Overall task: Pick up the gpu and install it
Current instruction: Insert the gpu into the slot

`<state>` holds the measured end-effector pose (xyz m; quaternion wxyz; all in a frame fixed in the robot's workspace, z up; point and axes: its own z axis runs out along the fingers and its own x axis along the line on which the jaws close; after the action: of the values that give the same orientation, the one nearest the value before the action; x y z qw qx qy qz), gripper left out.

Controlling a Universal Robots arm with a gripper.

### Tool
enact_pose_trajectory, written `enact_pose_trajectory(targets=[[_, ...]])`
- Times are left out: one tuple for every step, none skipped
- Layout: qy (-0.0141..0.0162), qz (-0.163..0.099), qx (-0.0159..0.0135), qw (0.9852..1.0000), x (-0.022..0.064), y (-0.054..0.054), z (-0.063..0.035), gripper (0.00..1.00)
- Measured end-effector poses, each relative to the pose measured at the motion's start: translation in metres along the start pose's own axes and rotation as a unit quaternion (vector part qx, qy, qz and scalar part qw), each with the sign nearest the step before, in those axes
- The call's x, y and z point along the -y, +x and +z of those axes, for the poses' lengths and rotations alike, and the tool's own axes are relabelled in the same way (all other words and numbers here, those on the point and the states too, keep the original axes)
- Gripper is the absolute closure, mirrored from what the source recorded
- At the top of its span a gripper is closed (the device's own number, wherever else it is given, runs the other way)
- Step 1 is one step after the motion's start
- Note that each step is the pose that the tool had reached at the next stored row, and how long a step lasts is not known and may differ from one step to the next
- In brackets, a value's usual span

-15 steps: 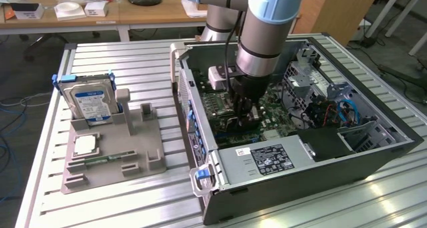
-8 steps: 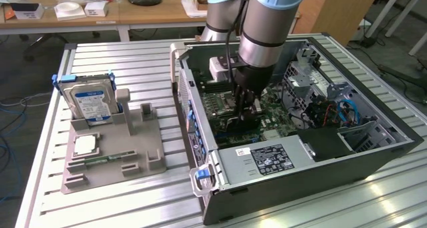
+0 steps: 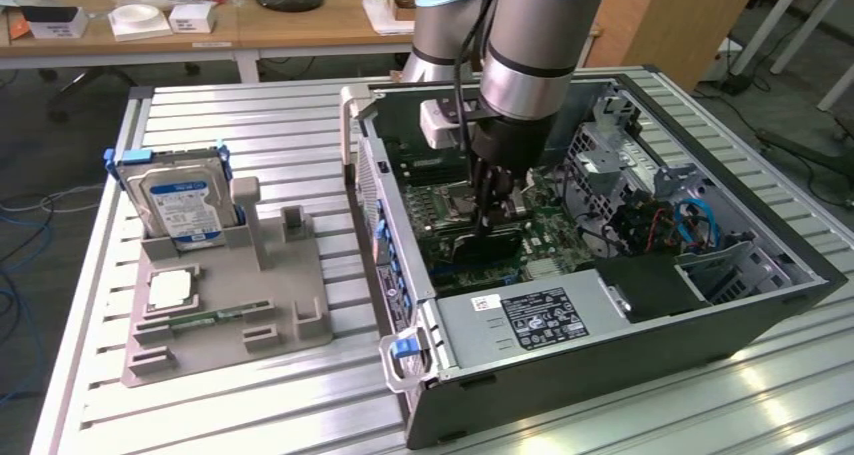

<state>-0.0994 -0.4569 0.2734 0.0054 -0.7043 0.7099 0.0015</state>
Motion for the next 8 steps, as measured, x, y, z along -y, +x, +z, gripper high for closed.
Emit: enact_pose_trajectory(targets=[[0.0000, 0.000, -0.0001, 1.0000, 0.0000, 0.0000, -0.0001, 0.80], [0.0000, 0.000, -0.0001, 1.0000, 0.0000, 0.0000, -0.0001, 0.80], [0.0000, 0.000, -0.0001, 1.0000, 0.0000, 0.0000, -0.0001, 0.86], [-0.0001, 0.000, -0.0001, 1.0000, 0.0000, 0.0000, -0.0001, 0.90], [0.0000, 0.000, -0.0001, 1.0000, 0.0000, 0.0000, -0.0001, 0.90], [-0.0001, 0.000, -0.0001, 1.0000, 0.0000, 0.0000, -0.0001, 0.90], [-0.0001, 0.000, -0.0001, 1.0000, 0.0000, 0.0000, -0.0001, 0.90], [-0.0001, 0.000, -0.0001, 1.0000, 0.0000, 0.0000, -0.0001, 0.90]])
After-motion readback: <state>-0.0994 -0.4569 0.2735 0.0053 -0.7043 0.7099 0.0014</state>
